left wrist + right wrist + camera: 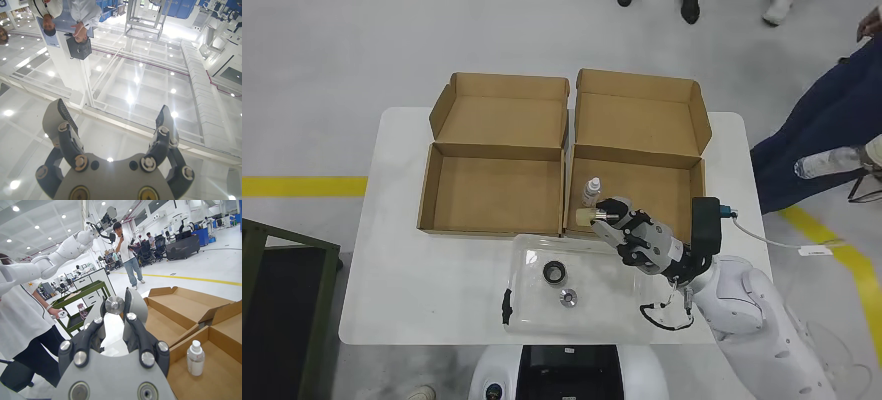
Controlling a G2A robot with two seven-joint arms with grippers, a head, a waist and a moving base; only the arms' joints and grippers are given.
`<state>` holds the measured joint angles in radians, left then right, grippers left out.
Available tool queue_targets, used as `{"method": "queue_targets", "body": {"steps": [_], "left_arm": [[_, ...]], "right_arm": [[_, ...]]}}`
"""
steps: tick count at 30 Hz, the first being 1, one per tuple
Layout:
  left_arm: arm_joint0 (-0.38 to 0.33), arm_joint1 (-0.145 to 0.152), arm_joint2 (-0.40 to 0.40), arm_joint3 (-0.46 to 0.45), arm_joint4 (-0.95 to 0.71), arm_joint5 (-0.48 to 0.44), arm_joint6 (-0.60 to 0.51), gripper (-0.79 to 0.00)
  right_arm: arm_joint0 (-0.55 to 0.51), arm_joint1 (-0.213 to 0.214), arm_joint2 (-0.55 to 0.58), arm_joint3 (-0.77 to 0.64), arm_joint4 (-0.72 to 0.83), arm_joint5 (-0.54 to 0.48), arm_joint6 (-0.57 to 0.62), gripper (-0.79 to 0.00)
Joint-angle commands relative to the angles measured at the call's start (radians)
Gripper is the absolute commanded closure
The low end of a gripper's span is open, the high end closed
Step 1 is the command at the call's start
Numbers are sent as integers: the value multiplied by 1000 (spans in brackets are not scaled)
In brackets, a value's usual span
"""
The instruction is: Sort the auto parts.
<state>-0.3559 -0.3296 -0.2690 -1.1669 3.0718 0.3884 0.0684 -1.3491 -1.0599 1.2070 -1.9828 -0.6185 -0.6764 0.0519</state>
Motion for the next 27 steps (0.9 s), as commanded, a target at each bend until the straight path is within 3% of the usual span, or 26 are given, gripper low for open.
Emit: {"method": "queue_targets", "body": {"steps": [1, 14, 27], "left_arm": [[0, 0, 0, 0, 0, 0, 0, -785], [0, 0, 0, 0, 0, 0, 0, -785], [0, 0, 0, 0, 0, 0, 0, -785]], "right_arm": [[0, 0, 0, 0, 0, 0, 0, 0], [11, 3, 62, 53, -76, 67, 68, 0], [46, 10, 121, 117, -213, 221, 254, 0]]}}
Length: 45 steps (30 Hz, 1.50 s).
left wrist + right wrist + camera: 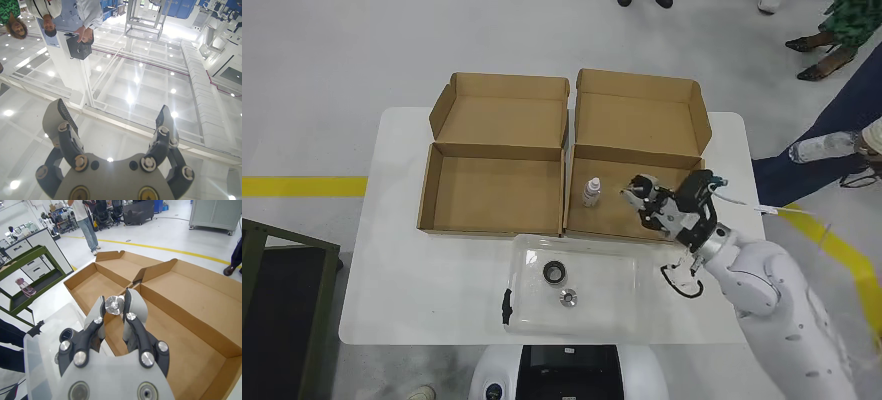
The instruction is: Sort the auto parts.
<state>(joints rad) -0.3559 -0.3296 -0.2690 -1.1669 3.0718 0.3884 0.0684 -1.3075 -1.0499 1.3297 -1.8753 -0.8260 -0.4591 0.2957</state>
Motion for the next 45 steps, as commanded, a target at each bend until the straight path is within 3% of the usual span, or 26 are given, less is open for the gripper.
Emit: {"method": "queue_targets", "body": {"steps": [1, 18, 36, 45], "left_arm": [[0, 0, 0, 0, 0, 0, 0, -785], [0, 0, 0, 0, 0, 0, 0, -785], [0, 0, 0, 0, 0, 0, 0, -785], [0, 0, 0, 0, 0, 0, 0, -785]], "right_arm": [[12, -1, -5, 27, -19, 16, 29, 0], [170, -22, -137, 182, -169, 107, 201, 0], [266, -45, -231, 307, -283, 120, 249, 0], [279, -52, -256, 324, -319, 113, 261, -268]]}}
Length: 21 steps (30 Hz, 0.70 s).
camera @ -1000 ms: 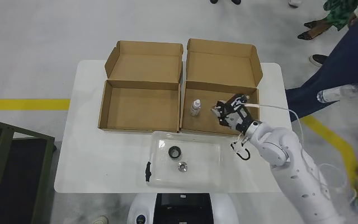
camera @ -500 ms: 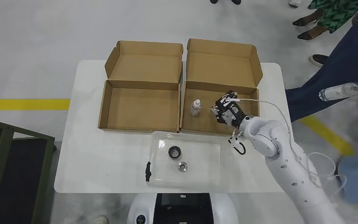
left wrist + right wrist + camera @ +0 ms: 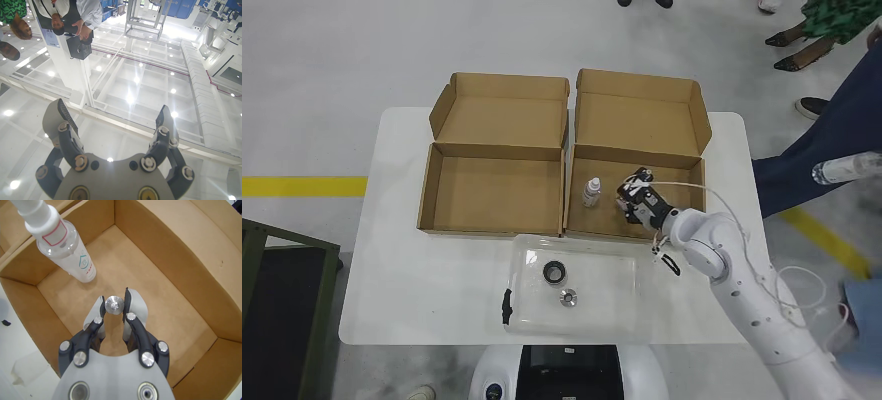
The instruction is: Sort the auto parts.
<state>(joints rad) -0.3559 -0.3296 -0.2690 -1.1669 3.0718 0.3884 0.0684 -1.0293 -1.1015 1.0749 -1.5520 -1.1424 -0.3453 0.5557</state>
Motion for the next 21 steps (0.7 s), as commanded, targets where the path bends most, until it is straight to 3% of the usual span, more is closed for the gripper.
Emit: {"method": "queue_targets", "body": {"steps": [1, 6, 13, 21], "left_arm": [[0, 0, 0, 0, 0, 0, 0, -785], [0, 0, 0, 0, 0, 0, 0, -785], [0, 0, 0, 0, 0, 0, 0, -785], [0, 0, 0, 0, 0, 0, 0, -785]], "right_arm": [[1, -2, -3, 2, -3, 0, 2, -311], [1, -4, -3, -1, 3, -2, 0, -409], [-40, 1, 46, -91, 51, -9, -21, -785], [-147, 18, 140, -293, 149, -71, -61, -785]]}}
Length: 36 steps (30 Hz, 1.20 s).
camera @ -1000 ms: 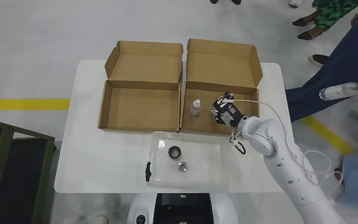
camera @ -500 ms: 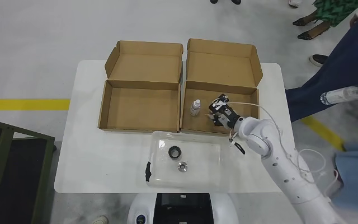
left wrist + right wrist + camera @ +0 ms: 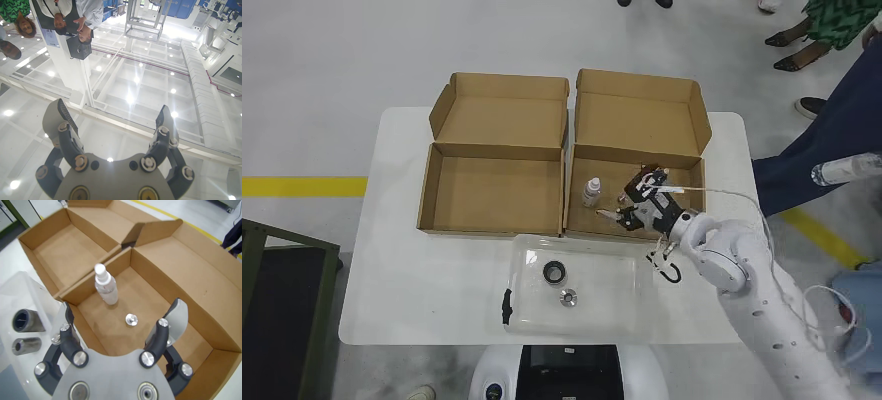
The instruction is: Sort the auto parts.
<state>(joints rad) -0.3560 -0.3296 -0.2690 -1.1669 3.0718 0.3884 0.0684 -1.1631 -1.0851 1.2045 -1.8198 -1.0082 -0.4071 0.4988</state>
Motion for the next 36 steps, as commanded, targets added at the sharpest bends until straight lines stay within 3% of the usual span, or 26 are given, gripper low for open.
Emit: {"method": "queue_targets", "body": {"steps": [1, 8, 16, 36], "left_arm": [[0, 0, 0, 0, 0, 0, 0, -785], [0, 0, 0, 0, 0, 0, 0, -785], [0, 0, 0, 0, 0, 0, 0, -785], [0, 0, 0, 0, 0, 0, 0, -785]], "right_arm": [[-23, 5, 22, -61, 15, -29, -11, -785], [-104, 16, 61, -205, 19, -99, -38, -785], [-154, 18, -4, -263, -75, -149, -33, -785], [-117, 7, -166, -186, -223, -285, -117, -785]]}}
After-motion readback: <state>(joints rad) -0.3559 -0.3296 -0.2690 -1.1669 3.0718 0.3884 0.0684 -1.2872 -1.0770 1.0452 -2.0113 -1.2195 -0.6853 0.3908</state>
